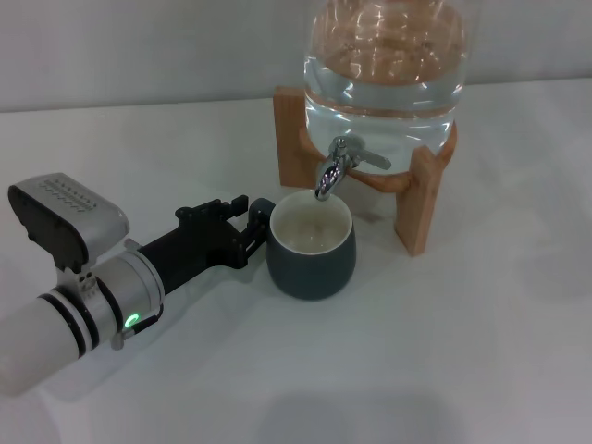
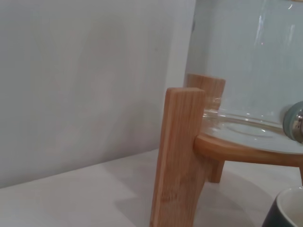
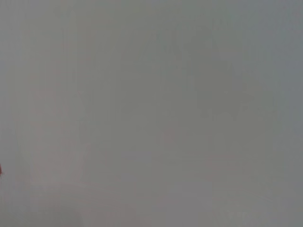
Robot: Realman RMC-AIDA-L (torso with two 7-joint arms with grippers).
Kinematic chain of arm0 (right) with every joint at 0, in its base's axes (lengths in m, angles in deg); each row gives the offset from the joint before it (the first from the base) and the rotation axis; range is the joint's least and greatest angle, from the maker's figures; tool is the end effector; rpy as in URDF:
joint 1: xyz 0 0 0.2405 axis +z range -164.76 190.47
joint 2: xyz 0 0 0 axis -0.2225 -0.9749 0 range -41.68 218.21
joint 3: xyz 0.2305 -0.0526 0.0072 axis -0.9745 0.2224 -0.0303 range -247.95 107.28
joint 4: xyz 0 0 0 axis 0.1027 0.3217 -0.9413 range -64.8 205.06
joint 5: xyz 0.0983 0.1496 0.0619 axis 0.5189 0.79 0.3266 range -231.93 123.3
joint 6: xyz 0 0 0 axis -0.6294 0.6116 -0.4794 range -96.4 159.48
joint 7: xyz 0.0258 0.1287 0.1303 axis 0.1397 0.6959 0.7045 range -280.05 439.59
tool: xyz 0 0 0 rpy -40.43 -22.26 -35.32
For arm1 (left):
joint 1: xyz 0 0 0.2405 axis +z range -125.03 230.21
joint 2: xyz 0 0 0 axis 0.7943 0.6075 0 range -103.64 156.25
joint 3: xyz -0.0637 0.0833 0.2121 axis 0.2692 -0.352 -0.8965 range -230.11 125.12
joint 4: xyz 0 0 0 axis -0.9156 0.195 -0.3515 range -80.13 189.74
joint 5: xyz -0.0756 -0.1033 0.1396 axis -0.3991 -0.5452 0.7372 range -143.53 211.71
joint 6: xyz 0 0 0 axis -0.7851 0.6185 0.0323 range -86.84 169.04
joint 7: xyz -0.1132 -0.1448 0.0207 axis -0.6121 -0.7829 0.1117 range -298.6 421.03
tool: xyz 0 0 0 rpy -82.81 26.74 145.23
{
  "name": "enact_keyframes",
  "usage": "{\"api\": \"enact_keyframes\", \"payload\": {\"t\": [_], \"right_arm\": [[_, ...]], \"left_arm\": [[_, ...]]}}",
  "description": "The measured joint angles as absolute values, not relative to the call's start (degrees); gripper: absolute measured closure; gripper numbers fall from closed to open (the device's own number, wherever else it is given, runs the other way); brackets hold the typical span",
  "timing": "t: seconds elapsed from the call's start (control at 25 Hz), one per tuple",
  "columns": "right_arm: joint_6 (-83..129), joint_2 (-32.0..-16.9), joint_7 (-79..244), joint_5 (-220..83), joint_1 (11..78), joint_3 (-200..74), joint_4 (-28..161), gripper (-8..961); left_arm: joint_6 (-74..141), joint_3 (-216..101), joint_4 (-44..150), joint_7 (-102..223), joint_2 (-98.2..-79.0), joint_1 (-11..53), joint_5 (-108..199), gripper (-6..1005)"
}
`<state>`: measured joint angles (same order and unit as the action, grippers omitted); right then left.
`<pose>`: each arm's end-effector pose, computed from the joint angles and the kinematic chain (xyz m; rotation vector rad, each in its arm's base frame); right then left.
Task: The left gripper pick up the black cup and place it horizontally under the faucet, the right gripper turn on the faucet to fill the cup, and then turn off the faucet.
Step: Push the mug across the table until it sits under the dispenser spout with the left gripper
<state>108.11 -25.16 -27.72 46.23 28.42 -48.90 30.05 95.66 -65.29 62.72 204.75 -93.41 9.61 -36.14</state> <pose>0.3238 0.3274 0.1742 -1.6409 0.6332 0.9163 -0.2084 0.3556 -0.1235 -2.3831 -0.6585 -0.6638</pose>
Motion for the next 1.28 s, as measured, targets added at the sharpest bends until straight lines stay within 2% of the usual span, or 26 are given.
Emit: {"api": "enact_keyframes", "payload": {"t": [1.28], "right_arm": [[107.96,-25.37,-27.81,46.32,28.35,-48.89,30.05,109]], "left_arm": [[95.38,-62.56,62.63,208.34,-93.58,9.82,-36.25,593]]}}
